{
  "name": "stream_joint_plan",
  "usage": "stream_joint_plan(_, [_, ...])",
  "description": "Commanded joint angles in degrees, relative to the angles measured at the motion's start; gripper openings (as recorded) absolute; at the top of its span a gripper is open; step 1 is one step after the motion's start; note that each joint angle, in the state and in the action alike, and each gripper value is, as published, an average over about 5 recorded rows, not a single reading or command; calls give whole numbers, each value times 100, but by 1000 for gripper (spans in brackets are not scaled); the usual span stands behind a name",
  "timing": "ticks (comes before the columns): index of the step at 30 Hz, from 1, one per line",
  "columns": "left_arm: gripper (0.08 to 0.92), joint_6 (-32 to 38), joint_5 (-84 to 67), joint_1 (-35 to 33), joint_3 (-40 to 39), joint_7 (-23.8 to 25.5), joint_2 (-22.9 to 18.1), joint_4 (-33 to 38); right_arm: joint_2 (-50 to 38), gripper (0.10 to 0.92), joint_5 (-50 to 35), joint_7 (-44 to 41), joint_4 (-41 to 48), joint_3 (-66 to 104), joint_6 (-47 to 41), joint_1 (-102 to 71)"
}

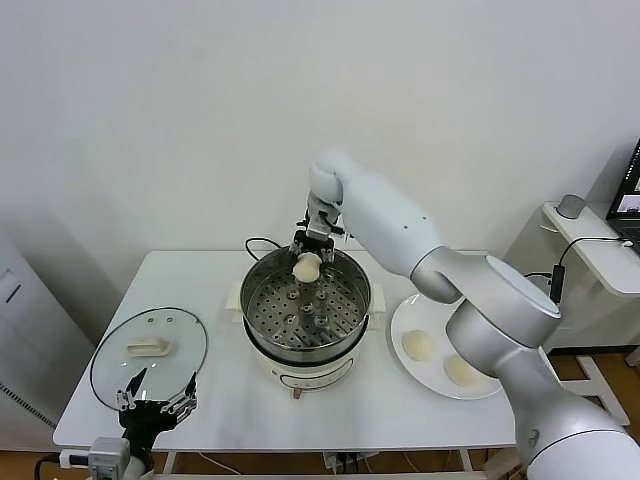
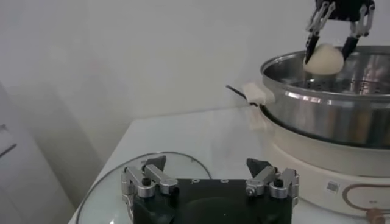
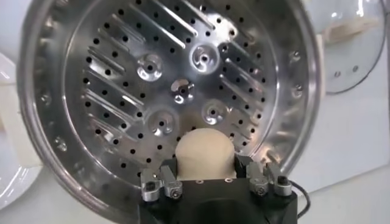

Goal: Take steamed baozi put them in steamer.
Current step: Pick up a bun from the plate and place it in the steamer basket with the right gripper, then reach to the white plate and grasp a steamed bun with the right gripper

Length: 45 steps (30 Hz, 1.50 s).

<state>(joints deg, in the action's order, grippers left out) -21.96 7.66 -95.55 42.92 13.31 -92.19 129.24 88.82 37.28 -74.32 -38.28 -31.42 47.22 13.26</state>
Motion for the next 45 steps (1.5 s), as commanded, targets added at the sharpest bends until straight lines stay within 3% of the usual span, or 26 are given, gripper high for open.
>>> stream_joint_plan(1, [823,-9,2,10,2,4,-281,-1,74,568,657,521,69,136,278,-183])
stream_joint_plan(5, [823,-18,2,17,6,7,-281,2,94,574,675,698,50,133,278,-216])
stream_joint_plan(8, [823,-21,3,14,3,8,-281,-2,81,625,550,746,24,52,278,-209])
stream_joint_plan(14, [823,-53,1,11,1,4,-281,-22,-146,786,-791,215,-172,-521,278,-30])
stream_joint_plan(20, [823,-66,0,11,2,6,-281,-14,-386,822,-1624,-161,-249,-642,46,302])
stream_joint_plan(23, [823,-79,-5,-2,17,20,-281,38,-797,822,-2453,-486,-734,-787,-978,690])
stream_joint_plan(26, [823,-109,-20,1,31,33,-281,98,-1377,823,-3101,-640,-1503,-962,-2629,1185])
stream_joint_plan(33, [823,-202,-111,8,1,59,-281,192,-2954,823,-4220,1,-2709,-1792,-5696,2006])
stream_joint_plan(39, [823,-356,-328,-67,-1,44,-254,270,-3806,823,-4472,-142,-2912,-1844,-6990,2029])
stream_joint_plan(45, [823,-368,-475,-39,53,81,-193,268,-4806,823,-4668,-296,-3503,-1994,-7373,1803])
